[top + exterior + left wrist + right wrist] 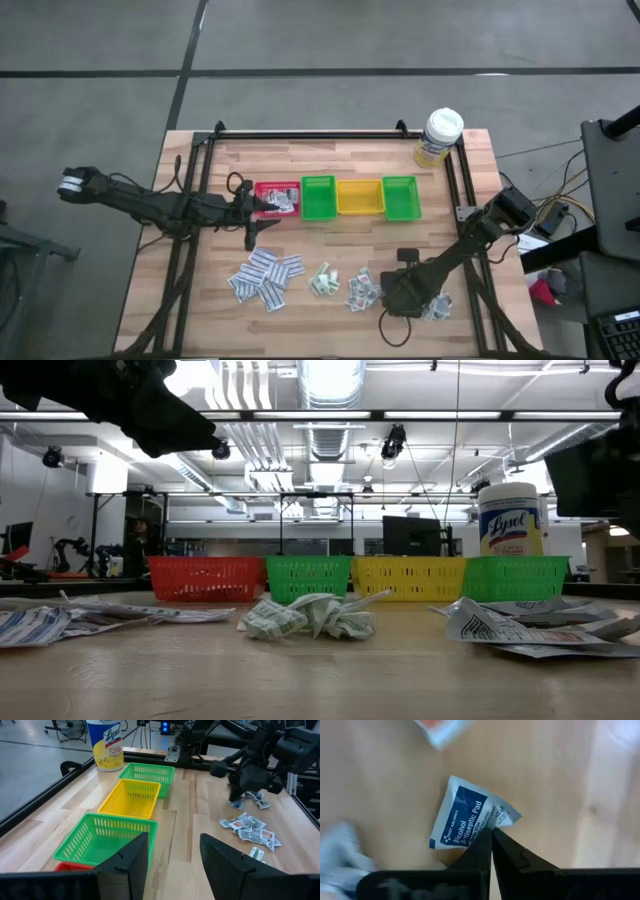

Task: Pick & Place First Aid Supplies
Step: Put the alcohol pad into the red basket

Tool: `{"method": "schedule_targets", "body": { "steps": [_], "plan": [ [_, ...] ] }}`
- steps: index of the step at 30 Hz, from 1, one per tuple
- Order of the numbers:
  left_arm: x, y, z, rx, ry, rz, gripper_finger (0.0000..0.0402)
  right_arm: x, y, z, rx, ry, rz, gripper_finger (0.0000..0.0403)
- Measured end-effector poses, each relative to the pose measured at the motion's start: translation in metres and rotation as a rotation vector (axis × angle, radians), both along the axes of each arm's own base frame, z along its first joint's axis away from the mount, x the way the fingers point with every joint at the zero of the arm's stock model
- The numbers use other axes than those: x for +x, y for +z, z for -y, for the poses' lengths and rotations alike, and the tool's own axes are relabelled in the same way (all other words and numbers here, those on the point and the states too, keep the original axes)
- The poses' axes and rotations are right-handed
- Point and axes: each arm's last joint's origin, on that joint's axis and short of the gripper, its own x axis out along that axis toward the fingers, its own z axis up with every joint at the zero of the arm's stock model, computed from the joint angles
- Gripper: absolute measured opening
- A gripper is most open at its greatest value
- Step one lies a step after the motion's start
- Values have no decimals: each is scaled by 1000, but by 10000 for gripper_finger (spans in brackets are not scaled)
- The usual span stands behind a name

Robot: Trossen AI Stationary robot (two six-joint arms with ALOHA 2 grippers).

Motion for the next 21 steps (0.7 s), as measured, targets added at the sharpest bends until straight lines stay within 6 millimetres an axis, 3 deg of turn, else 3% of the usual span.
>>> {"method": "schedule_targets", "body": {
  "steps": [8, 15, 21],
  "plan": [
    [4, -1, 2, -23, -33, 9, 172, -7, 23, 10, -111, -17, 95, 8],
    [20, -2, 7, -38, -113, 73, 172, -2, 53, 16, -260, -31, 362, 8],
    [35, -7, 11, 2, -140, 121, 172, 8, 74, 18, -506, -59, 647, 8]
  ]
}}
